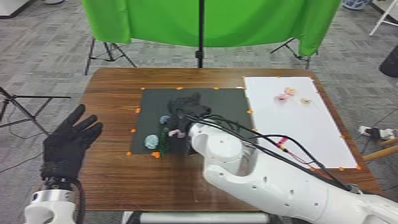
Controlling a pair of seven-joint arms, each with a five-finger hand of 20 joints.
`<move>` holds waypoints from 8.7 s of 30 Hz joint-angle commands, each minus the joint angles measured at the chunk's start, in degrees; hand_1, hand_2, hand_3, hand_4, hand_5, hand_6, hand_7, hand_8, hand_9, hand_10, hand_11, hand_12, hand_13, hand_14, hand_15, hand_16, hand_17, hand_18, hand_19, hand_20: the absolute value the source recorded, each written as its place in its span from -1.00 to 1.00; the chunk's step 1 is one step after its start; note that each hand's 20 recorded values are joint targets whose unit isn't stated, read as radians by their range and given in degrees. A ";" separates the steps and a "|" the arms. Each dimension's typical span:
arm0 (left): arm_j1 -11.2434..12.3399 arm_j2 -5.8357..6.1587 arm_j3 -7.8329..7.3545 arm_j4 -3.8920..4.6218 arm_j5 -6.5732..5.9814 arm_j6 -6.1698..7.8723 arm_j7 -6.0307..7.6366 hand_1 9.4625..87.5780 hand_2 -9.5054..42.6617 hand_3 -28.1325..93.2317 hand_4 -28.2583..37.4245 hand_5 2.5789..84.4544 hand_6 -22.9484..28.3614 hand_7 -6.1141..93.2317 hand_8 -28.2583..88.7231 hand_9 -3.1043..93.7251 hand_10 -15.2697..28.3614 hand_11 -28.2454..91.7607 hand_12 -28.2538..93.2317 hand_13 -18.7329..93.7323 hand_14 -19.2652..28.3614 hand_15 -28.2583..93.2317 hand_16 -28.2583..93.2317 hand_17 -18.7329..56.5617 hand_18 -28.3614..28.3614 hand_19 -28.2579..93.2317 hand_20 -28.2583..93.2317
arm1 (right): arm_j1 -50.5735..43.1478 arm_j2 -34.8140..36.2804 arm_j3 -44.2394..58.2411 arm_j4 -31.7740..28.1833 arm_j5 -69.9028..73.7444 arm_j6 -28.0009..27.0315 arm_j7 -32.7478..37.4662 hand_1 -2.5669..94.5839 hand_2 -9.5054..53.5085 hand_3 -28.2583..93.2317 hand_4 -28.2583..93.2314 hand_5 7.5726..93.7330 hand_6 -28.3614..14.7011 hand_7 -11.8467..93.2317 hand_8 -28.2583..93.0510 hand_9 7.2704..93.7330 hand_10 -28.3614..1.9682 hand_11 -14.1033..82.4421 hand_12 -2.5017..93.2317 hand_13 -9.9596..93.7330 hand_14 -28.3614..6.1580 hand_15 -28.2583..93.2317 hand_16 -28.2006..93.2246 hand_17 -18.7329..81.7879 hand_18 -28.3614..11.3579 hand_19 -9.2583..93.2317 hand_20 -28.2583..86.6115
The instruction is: Arrange flowers
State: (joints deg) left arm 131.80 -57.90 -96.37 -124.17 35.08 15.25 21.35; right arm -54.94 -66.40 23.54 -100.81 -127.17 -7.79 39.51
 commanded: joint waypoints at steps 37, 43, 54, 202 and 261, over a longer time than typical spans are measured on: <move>1.09 -2.27 0.21 0.08 0.58 0.27 -1.05 -0.70 -0.38 0.78 -1.00 -0.19 0.19 -0.74 -0.65 -0.28 0.60 -0.16 -0.36 -0.32 0.95 0.36 -0.71 -0.72 1.00 0.42 -0.54 | 6.46 22.10 3.00 16.76 8.88 4.48 13.35 -0.20 -1.00 0.87 -1.00 0.01 0.36 -0.37 -0.79 -0.04 -0.19 -0.17 -0.63 -0.02 -0.20 0.76 -0.40 -0.46 -0.65 0.64 0.36; 0.31 -2.32 0.68 0.33 0.69 0.02 -1.28 -0.70 -0.38 0.78 -1.00 -0.19 0.19 -0.74 -0.65 -0.28 0.60 -0.16 -0.36 -0.32 0.95 0.36 -0.71 -0.72 1.00 0.42 -0.54 | 7.70 22.03 -0.31 18.95 6.06 6.38 12.57 -0.16 -1.00 0.85 -1.00 0.12 0.48 -0.34 -0.81 0.08 -0.06 -0.14 -0.62 0.04 -0.10 0.74 -0.38 -0.43 -0.63 0.65 0.35; 0.72 -2.59 0.38 0.22 0.57 0.25 -0.34 -0.70 -0.38 0.78 -1.00 -0.19 0.19 -0.74 -0.65 -0.28 0.60 -0.16 -0.36 -0.31 0.95 0.36 -0.71 -0.72 1.00 0.42 -0.54 | 7.23 22.72 -3.30 20.47 1.66 15.38 12.73 0.21 -1.00 0.57 -1.00 0.74 0.59 -0.30 -0.57 0.94 0.64 -0.38 -0.18 0.55 0.48 0.58 -0.07 -0.14 -0.54 0.80 0.29; 1.08 -4.05 0.17 0.31 1.74 -0.76 -2.31 -0.70 -0.36 0.78 -1.00 -0.19 0.19 -0.74 -0.65 -0.28 0.60 -0.15 -0.36 -0.32 0.95 0.37 -0.71 -0.73 1.00 0.42 -0.54 | -0.45 21.07 -0.87 -0.32 -7.73 19.31 -9.08 0.20 -1.00 0.62 -1.00 0.83 0.48 -0.39 -0.51 1.00 0.61 -0.41 -0.15 0.59 0.47 0.58 -0.05 -0.11 -0.54 0.84 0.28; 0.46 -3.61 0.73 0.32 1.44 -0.09 -1.80 -0.69 -0.37 0.78 -1.00 -0.19 0.20 -0.74 -0.65 -0.28 0.60 -0.15 -0.36 -0.32 0.95 0.37 -0.71 -0.73 1.00 0.42 -0.54 | 12.72 20.49 4.42 24.69 12.74 3.97 1.34 -0.40 -1.00 0.83 -1.00 -0.13 0.46 -0.43 -0.77 -0.12 -0.17 -0.37 -0.64 -0.10 -0.29 0.63 -0.39 -0.43 -0.62 0.65 0.35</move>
State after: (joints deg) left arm 132.88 -60.79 -95.80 -124.04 36.27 15.19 20.65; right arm -39.92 -42.63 26.83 -78.83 -114.31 0.49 38.83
